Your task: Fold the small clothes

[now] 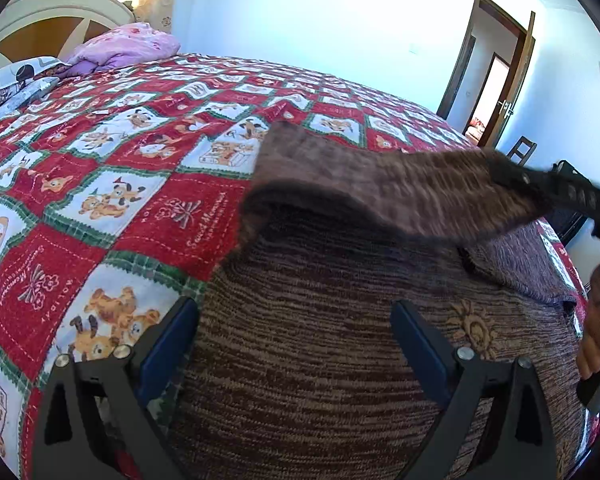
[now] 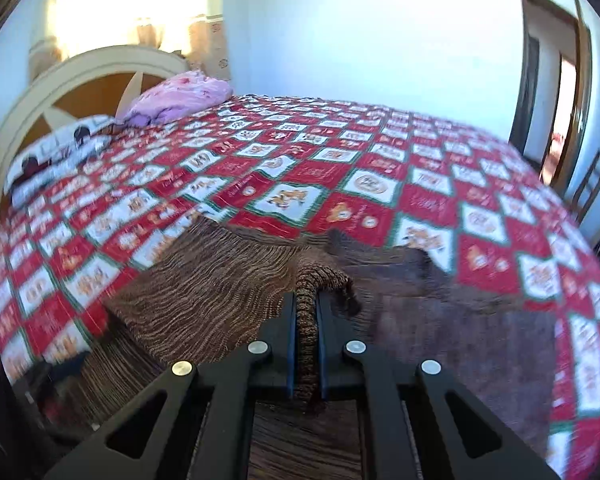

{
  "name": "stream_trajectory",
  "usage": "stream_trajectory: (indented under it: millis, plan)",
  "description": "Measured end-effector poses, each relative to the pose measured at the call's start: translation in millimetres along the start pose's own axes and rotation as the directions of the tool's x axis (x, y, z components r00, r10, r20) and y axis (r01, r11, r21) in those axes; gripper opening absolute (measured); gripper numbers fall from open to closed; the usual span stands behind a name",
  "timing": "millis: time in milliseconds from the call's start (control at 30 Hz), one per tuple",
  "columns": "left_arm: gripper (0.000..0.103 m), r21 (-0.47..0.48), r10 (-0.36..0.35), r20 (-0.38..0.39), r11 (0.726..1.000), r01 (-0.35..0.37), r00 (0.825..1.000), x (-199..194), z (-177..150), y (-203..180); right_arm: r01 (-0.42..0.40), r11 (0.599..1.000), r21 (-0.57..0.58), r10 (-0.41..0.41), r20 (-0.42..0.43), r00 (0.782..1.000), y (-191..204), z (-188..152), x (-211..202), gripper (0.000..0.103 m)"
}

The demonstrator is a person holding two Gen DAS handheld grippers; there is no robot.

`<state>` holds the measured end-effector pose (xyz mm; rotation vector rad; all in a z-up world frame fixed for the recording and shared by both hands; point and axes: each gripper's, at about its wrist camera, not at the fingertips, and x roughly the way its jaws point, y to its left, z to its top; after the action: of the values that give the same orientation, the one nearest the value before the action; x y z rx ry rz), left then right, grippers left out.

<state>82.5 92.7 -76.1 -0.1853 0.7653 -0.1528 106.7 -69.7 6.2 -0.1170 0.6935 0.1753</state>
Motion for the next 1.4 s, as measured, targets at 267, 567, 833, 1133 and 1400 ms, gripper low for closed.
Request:
stream_trajectory:
  millis: [267, 567, 833, 1133, 1400]
  plan:
    - [0.1, 0.003, 0.001, -0.001, 1.0, -0.001, 1.0, 0.6, 0.0, -0.7, 0.032, 0.989, 0.147, -0.009, -0.154, 0.988, -42.9, -45.9, 27.4, 0.053]
    - [0.101, 0.006, -0.002, -0.002, 1.0, 0.002, 1.0, 0.6, -0.2, -1.3, -0.132, 0.858, 0.496, 0.194, -0.075, 0.978, -96.1, -25.2, 42.3, 0.061]
    - [0.102, 0.004, -0.011, 0.0, 1.0, 0.011, 1.0, -0.1, -0.4, -1.3, -0.125, 0.913, 0.387, 0.182, -0.113, 0.977, -61.7, -11.6, 57.9, 0.006]
    - [0.102, 0.007, -0.011, 0.001, 1.0, 0.011, 1.0, 0.5, -0.4, -1.0, 0.133, 0.989, 0.071, -0.119, -0.171, 0.978, -54.9, -10.9, 79.3, 0.018]
    - [0.103, 0.011, -0.008, 0.0, 1.0, 0.008, 1.0, 0.5, -0.3, -1.2, -0.02, 0.962, 0.274, 0.037, -0.056, 0.998, -54.3, -24.7, 23.5, 0.02]
